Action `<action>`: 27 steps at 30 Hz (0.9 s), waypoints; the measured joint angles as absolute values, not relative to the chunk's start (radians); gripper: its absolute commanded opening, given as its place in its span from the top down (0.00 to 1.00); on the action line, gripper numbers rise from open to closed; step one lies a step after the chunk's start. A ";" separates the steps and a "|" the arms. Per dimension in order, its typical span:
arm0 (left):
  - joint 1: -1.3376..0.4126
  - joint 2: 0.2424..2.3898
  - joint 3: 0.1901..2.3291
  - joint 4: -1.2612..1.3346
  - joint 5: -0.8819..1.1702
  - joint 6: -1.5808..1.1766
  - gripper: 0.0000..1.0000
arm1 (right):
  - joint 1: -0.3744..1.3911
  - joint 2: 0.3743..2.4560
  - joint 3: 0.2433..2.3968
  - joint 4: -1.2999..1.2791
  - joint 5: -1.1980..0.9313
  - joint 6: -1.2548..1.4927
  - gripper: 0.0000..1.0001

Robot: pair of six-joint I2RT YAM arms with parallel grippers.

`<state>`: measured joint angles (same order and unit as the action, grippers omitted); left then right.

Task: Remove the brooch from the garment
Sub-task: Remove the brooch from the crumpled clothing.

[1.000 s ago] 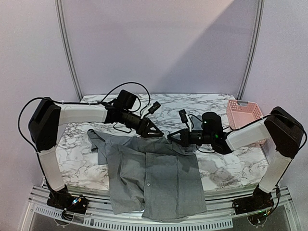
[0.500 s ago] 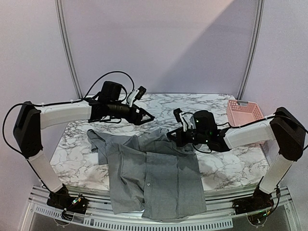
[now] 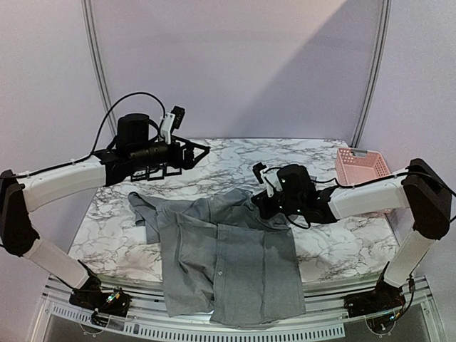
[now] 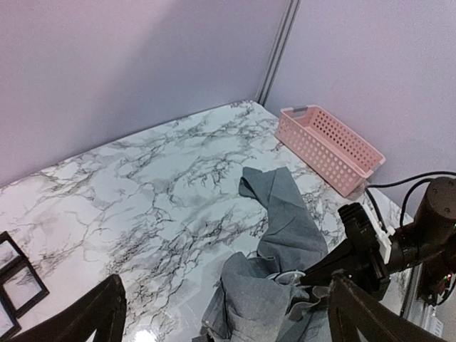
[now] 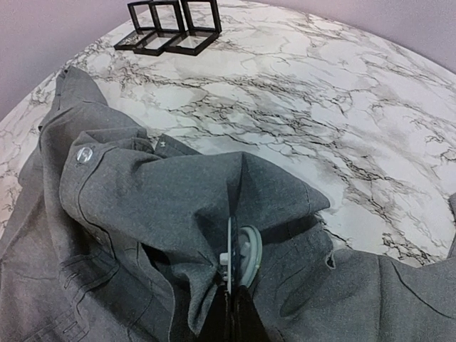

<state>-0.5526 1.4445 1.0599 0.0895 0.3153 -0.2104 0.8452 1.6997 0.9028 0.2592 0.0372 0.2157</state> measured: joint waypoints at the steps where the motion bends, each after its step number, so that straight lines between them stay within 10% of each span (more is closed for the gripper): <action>1: -0.551 1.436 1.059 0.096 0.303 -0.213 0.01 | 0.847 1.700 0.907 0.247 0.052 0.206 1.00; 27: -0.505 1.250 0.997 0.139 0.049 -0.281 0.00 | 0.867 1.703 0.957 0.090 0.348 0.045 1.00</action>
<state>-0.5049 1.2495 0.9966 0.1387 0.0490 -0.2806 0.8669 1.7027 0.9565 0.0898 0.3477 0.0452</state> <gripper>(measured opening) 0.995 0.007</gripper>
